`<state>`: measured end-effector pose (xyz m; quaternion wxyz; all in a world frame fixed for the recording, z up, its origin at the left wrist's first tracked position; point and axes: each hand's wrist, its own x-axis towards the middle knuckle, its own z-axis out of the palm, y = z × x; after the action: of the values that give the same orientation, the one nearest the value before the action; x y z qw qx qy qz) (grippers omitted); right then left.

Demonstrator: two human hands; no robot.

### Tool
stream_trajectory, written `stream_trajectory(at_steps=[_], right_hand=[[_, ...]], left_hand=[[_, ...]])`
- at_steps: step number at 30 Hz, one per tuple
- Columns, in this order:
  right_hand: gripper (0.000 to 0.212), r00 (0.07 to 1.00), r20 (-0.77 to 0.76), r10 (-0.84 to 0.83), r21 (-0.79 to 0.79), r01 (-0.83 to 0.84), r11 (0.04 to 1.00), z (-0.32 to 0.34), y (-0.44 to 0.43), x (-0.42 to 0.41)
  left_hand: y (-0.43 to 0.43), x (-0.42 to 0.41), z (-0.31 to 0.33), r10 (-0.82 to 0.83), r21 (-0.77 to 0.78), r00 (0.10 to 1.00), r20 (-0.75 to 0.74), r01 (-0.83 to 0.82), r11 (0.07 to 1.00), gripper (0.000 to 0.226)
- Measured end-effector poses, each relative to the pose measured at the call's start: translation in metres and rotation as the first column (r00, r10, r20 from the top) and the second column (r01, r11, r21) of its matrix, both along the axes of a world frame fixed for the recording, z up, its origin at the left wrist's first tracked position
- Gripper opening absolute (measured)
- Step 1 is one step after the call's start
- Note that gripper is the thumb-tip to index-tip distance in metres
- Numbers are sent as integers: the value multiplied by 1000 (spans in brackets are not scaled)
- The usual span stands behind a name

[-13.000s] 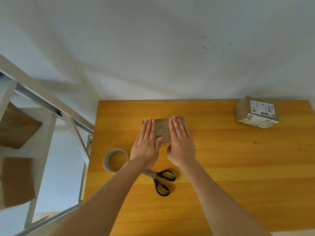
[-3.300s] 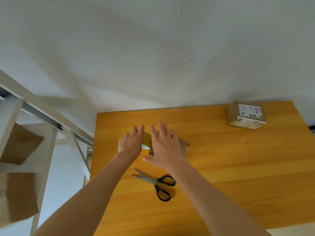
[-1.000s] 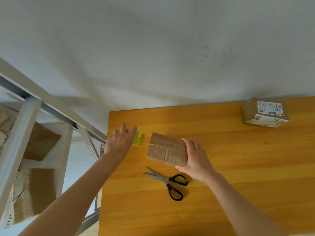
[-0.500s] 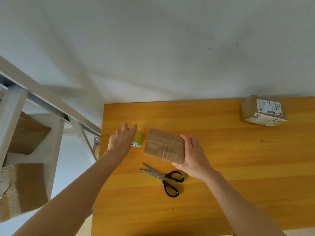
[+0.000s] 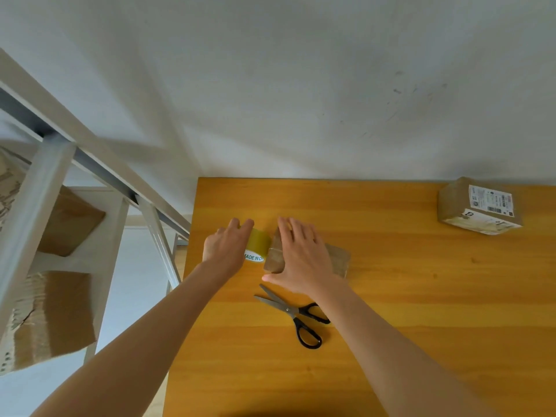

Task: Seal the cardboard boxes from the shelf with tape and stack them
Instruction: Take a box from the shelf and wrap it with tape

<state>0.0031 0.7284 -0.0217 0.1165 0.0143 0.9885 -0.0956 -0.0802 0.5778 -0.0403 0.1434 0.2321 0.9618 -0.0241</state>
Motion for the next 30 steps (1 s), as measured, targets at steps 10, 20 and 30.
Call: stream_trajectory(at_steps=[10, 20, 30], right_hand=[[96, 996, -4, -84, -70, 84, 994, 9, -4, -10], [106, 946, -36, -322, -619, 232, 750, 50, 18, -2], [97, 946, -112, -305, -475, 219, 852, 24, 29, 28]], left_hand=[[-17, -8, 28, 100, 225, 994, -34, -90, 970, 78], [2, -16, 64, 339, 800, 924, 175, -334, 498, 47], [37, 24, 65, 137, 742, 948, 286, -309, 595, 30]])
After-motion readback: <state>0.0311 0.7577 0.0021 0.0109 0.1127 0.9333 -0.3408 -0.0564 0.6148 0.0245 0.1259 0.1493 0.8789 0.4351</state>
